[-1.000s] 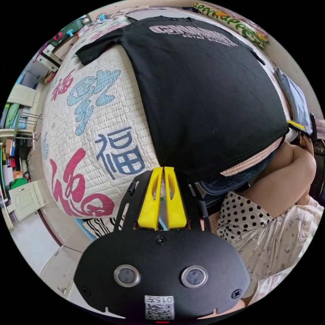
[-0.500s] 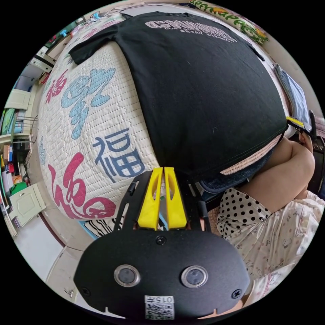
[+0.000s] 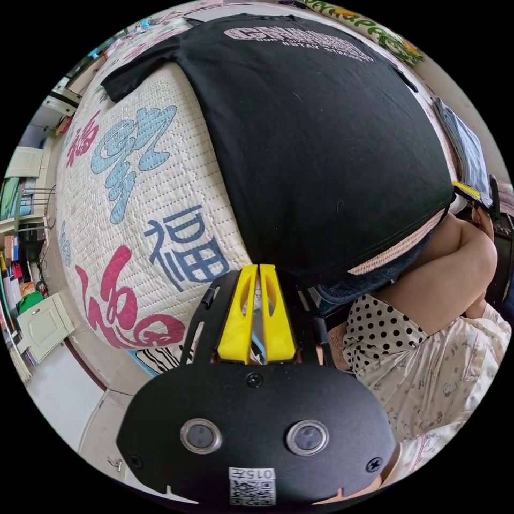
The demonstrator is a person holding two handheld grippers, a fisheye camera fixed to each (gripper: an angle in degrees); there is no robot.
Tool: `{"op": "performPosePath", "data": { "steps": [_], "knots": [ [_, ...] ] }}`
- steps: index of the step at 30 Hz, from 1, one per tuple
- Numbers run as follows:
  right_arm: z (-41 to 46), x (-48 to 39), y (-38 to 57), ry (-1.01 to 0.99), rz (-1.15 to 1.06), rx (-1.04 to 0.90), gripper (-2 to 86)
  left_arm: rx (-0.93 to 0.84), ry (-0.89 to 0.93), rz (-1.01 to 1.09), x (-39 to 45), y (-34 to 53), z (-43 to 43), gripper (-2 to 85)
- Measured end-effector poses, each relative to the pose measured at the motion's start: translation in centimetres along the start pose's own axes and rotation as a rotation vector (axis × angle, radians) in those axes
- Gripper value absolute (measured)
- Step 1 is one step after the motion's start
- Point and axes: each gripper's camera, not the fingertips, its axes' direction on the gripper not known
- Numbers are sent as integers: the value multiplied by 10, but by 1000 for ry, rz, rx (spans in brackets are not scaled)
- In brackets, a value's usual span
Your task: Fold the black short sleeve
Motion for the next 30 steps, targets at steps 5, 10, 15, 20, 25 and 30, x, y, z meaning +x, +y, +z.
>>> {"op": "performPosePath", "data": {
  "steps": [5, 10, 15, 20, 25, 30],
  "knots": [
    [-40, -24, -6, 6, 0, 11, -5, 60, -18, -12, -21, 15, 27, -4],
    [-82, -51, -13, 47, -22, 22, -5, 114, -9, -25, -45, 31, 54, -5],
    [-132, -64, -23, 37, -9, 35, -5, 166, -62, 0, -59, 48, 84, -4],
    [-198, -71, -44, 18, 5, 31, -6, 177, -87, 14, -83, 63, 114, 1],
    [-273, -44, -47, 13, 113, 75, -6, 166, -50, -30, -134, 86, 136, 7],
    [-365, 5, -45, -102, 179, 205, 20, 316, 6, -112, -200, 107, 118, 18]
  ]
}}
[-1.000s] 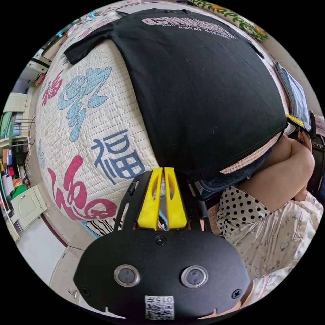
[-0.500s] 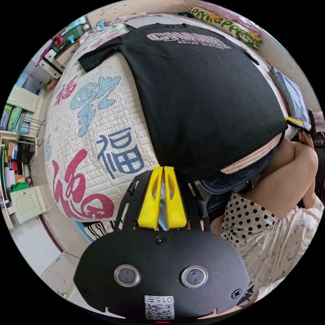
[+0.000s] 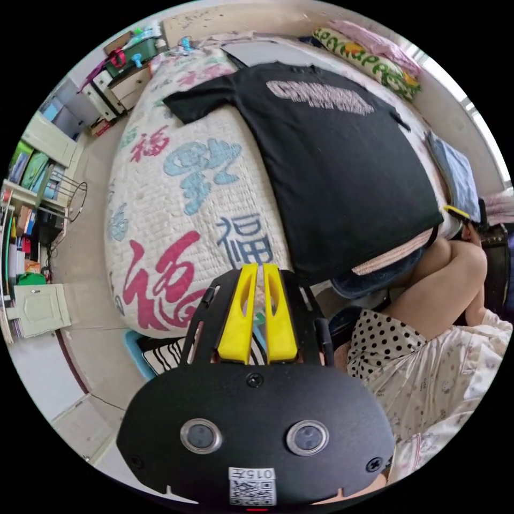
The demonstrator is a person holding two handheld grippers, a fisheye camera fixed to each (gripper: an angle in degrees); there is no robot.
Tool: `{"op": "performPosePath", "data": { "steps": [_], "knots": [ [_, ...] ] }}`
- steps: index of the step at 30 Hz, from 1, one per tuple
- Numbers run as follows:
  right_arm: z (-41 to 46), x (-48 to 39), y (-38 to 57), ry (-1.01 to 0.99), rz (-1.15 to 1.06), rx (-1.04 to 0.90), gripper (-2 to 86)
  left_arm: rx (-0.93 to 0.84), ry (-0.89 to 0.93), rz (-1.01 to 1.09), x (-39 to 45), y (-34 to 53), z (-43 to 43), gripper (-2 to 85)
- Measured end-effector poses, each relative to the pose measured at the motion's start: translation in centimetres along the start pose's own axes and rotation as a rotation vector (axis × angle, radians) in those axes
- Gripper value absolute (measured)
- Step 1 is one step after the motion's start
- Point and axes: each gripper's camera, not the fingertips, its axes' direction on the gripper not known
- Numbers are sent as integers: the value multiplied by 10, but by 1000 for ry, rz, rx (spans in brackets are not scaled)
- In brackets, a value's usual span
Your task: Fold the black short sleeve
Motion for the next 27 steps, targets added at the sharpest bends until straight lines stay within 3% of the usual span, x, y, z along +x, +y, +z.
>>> {"op": "performPosePath", "data": {
  "steps": [4, 8, 11, 16, 21, 27],
  "knots": [
    [-104, 17, -66, -87, 55, 309, 57, 203, 50, 58, -2, -43, -1, 40],
    [-156, 58, -172, -307, 190, 479, 82, 209, 134, 291, 57, -128, 48, 61],
    [-148, 114, -259, -464, 376, 476, 93, 235, 240, 459, 117, -196, 88, 66],
    [-136, 181, -354, -502, 622, 489, 119, 302, 337, 587, 222, -309, 154, 69],
    [-151, 181, -404, -382, 533, 488, 62, 295, 397, 543, 324, -411, 235, 81],
    [-160, 195, -400, -488, 516, 560, 34, 292, 323, 452, 416, -481, 329, 99]
  ]
}}
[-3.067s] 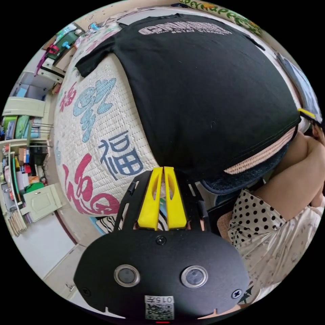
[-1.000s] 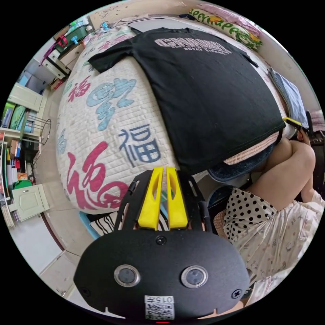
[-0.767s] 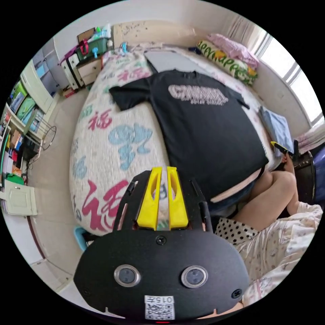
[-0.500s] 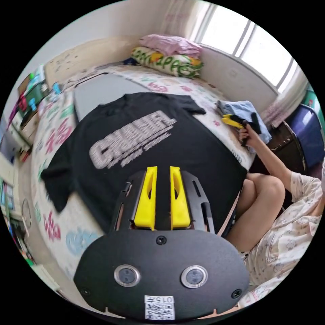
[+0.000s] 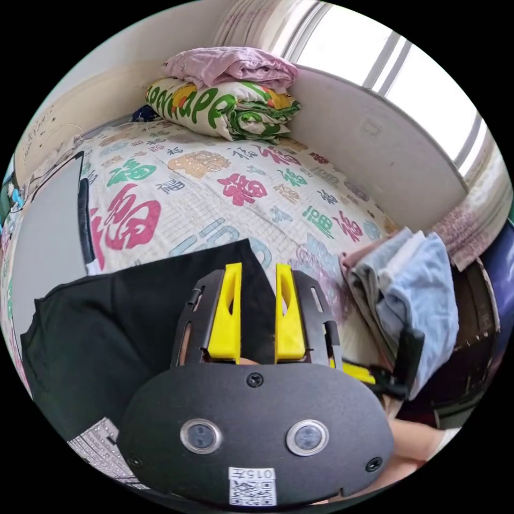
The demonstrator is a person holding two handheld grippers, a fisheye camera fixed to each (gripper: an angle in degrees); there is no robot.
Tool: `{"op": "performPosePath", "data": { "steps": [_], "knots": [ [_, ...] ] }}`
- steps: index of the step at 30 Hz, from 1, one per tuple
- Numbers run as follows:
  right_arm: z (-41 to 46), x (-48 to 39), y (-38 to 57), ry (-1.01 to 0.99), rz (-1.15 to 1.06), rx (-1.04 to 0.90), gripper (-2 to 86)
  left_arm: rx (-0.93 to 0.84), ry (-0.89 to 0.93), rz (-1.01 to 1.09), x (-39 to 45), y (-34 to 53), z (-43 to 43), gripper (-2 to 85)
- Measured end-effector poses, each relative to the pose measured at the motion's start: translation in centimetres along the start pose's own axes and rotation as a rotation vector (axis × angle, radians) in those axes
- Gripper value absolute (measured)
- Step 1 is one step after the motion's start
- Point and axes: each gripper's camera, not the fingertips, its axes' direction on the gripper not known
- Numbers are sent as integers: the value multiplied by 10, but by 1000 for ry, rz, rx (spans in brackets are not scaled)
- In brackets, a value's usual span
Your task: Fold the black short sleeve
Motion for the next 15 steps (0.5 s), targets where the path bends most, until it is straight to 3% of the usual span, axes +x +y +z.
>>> {"op": "performPosePath", "data": {
  "steps": [5, 8, 10, 15],
  "knots": [
    [6, -14, 5, 77, -40, 5, 15, -59, -170, -78, -7, -11, 75, 112],
    [10, -9, 12, 81, -39, 3, 12, -34, -177, -104, -19, -2, 82, 79],
    [12, 1, 19, 59, -28, 2, 11, -20, -153, -104, -26, 3, 75, 45],
    [14, 6, 45, 31, -115, 2, 8, 228, 4, -155, -67, 35, -12, 7]
  ]
}}
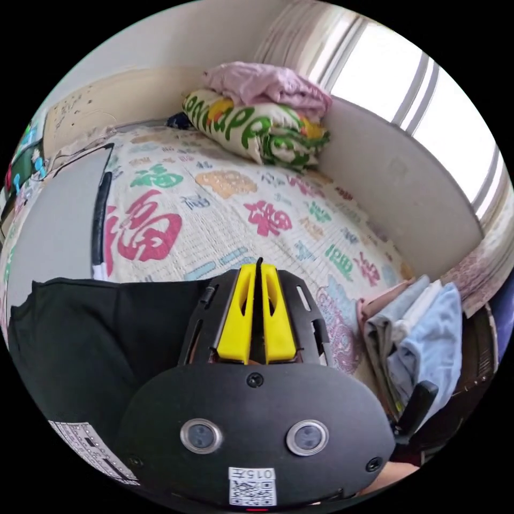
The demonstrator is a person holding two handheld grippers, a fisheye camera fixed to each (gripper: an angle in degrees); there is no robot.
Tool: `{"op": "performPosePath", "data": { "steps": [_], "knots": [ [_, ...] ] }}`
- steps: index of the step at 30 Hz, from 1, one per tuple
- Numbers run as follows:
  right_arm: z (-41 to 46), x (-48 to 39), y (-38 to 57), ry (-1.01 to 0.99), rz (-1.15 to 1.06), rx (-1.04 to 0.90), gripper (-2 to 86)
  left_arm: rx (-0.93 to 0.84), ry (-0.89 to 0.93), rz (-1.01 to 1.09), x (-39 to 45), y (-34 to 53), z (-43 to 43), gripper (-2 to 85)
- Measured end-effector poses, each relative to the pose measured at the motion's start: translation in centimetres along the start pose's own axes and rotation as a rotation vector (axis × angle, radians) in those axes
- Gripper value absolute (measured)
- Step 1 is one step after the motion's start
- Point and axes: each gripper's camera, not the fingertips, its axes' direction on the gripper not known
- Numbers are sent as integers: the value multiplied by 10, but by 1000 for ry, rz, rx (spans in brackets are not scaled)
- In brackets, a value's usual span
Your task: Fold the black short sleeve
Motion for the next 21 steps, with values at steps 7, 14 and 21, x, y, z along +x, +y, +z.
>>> {"op": "performPosePath", "data": {
  "steps": [7, 14, 21],
  "knots": [
    [23, -101, 72, -40, -457, -116, 5, 196, 6, 41, -94, 59, -190, 1],
    [153, -95, 202, -60, -669, -433, 3, 23, -196, -90, -175, 147, -235, 14],
    [189, 4, 224, 109, -650, -329, 72, -16, -264, 28, -142, 137, -266, 62]
  ]
}}
